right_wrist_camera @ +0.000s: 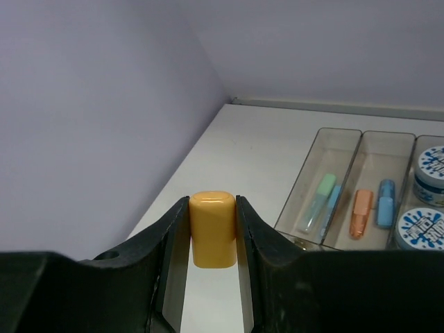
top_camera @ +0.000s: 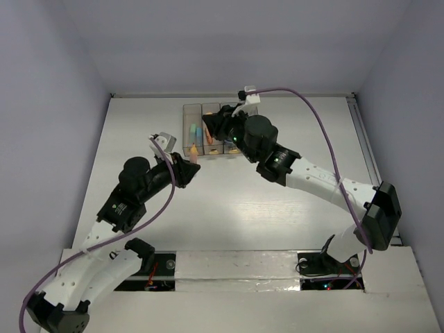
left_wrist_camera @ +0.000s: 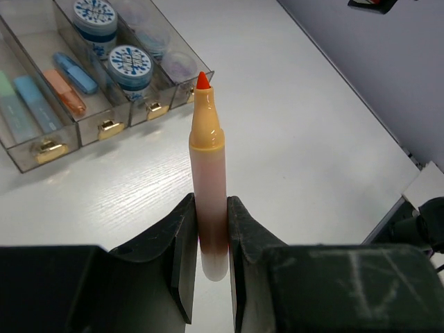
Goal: Sort the stationery into containers
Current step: Close the pen cap on the pen.
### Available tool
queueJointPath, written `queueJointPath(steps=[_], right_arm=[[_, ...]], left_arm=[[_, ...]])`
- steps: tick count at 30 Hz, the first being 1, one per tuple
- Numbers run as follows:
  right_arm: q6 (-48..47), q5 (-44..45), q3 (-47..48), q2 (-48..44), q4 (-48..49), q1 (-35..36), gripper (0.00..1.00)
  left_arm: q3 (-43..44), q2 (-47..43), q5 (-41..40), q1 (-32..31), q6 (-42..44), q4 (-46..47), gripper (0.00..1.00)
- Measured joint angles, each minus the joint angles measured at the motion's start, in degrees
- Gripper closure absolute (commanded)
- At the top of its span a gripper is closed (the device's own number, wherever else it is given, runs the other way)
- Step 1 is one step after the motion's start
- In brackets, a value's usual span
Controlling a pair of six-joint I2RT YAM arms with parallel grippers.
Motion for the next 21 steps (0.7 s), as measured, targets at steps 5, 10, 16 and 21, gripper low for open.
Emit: queueJointPath(steps=[5, 10, 16, 21], right_arm=[[2.78, -3.74, -0.26, 0.0, 0.76, 0.0, 1.0], [4.33, -6.51, -0.33, 0.0, 1.6, 0.0, 1.0], [5.77, -8.76, -1.38, 0.04, 2.47, 0.0, 1.0], [6.43, -10.16, -1.38, 0.24, 2.58, 0.0, 1.0]], left_arm=[[1.92, 4.79, -2.93, -4.52, -0.5, 0.07, 1.0], [2.14, 6.91, -4.9, -4.96, -0.81, 0.15, 1.0], [2.14, 7.04, -6.19, -4.96, -0.92, 0.24, 1.0], [2.14, 7.04, -6.84, -4.96, -0.92, 0.24, 1.0]])
